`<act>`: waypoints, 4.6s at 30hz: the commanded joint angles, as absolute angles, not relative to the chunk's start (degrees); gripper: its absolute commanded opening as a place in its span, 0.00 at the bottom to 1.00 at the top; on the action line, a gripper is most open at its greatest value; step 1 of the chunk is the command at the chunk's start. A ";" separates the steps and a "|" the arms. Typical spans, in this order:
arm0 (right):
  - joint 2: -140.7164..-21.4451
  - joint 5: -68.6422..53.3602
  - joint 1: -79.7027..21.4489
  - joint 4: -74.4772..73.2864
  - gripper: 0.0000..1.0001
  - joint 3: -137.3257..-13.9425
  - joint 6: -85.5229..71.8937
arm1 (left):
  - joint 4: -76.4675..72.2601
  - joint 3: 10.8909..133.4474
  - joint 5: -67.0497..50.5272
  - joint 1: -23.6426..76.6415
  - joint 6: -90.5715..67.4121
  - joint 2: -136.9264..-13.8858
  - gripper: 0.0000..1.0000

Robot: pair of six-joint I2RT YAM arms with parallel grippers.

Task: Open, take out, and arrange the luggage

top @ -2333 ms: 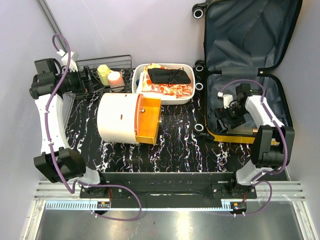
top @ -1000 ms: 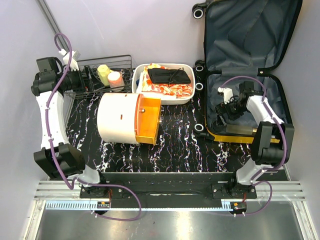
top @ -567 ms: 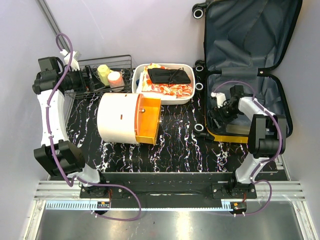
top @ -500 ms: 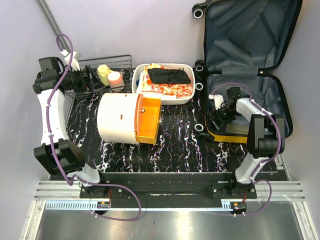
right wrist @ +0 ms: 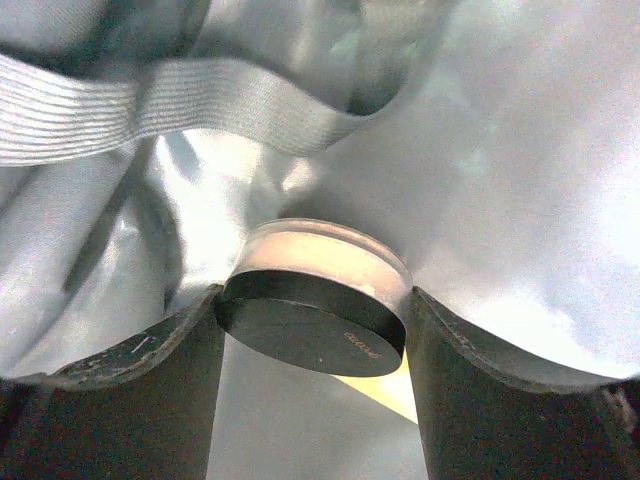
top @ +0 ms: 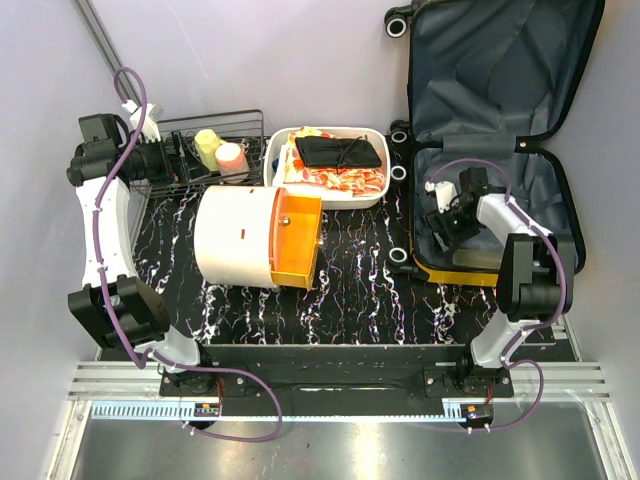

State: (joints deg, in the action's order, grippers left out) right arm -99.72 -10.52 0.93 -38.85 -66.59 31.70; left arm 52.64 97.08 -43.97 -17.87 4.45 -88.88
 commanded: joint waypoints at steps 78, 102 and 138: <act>-103.35 -42.98 -31.81 -40.53 0.51 -89.64 31.39 | 49.39 84.46 -48.08 -17.58 4.83 -80.77 0.86; -117.51 -42.97 -38.85 -10.12 0.57 -97.91 11.96 | 49.48 74.18 -47.11 -16.17 5.63 -80.15 0.71; -101.95 -7.24 8.42 -77.78 0.87 -90.98 31.72 | 50.45 74.27 -45.53 -15.91 5.54 -82.62 0.79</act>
